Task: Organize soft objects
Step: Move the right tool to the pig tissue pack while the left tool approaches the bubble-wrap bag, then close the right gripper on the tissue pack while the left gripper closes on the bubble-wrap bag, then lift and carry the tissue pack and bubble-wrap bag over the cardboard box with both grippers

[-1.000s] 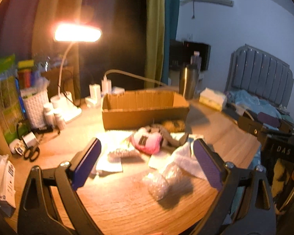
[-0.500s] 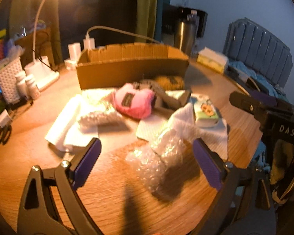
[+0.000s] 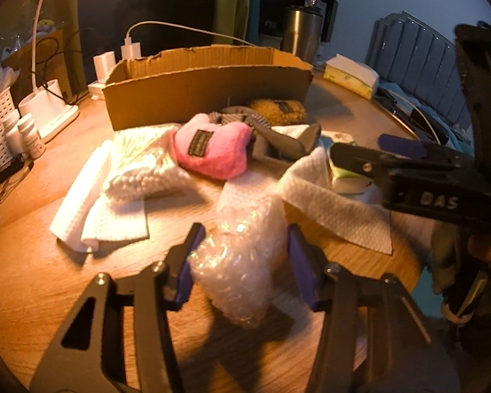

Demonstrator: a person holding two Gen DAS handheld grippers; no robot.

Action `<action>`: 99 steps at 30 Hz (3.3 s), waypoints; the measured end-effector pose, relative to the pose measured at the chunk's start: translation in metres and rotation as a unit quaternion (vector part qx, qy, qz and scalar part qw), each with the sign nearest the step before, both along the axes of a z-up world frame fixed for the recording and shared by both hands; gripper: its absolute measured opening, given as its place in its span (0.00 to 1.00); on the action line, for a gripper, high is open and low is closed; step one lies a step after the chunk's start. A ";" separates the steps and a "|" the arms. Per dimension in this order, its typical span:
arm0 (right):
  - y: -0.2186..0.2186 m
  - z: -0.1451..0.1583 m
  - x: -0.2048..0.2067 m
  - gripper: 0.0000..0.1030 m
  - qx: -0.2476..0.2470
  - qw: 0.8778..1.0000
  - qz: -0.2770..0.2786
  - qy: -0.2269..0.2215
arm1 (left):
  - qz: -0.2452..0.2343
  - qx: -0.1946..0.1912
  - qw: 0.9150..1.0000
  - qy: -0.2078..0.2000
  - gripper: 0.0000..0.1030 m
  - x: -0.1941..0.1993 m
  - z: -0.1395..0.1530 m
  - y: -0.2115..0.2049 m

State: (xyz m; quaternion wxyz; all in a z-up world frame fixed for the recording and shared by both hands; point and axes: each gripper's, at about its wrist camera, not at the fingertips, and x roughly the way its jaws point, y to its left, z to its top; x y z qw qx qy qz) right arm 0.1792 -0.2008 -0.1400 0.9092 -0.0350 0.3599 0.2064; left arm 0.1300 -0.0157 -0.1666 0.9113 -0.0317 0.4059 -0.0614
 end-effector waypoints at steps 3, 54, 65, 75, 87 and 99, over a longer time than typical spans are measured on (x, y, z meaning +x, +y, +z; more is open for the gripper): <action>0.005 -0.006 0.005 0.66 -0.005 1.000 0.005 0.013 | 0.003 -0.006 1.000 -0.003 0.45 -0.001 0.002 0.005; -0.001 -0.010 0.007 0.37 -0.037 0.999 -0.003 0.034 | 0.030 0.005 0.996 -0.082 0.44 -0.016 0.056 0.015; -0.004 0.010 0.011 0.28 -0.011 1.000 0.017 0.002 | 0.037 0.018 0.995 -0.089 0.44 -0.003 0.068 0.009; -0.005 0.060 0.024 0.28 0.014 0.998 0.026 -0.055 | 0.042 0.015 0.992 -0.120 0.44 0.023 0.085 0.013; 0.004 0.087 0.052 0.28 0.022 0.995 0.037 -0.092 | 0.047 -0.010 0.986 -0.160 0.44 0.063 0.110 0.021; 0.014 0.112 0.080 0.28 0.025 0.990 0.043 -0.135 | 0.053 -0.031 0.974 -0.218 0.44 0.101 0.136 0.019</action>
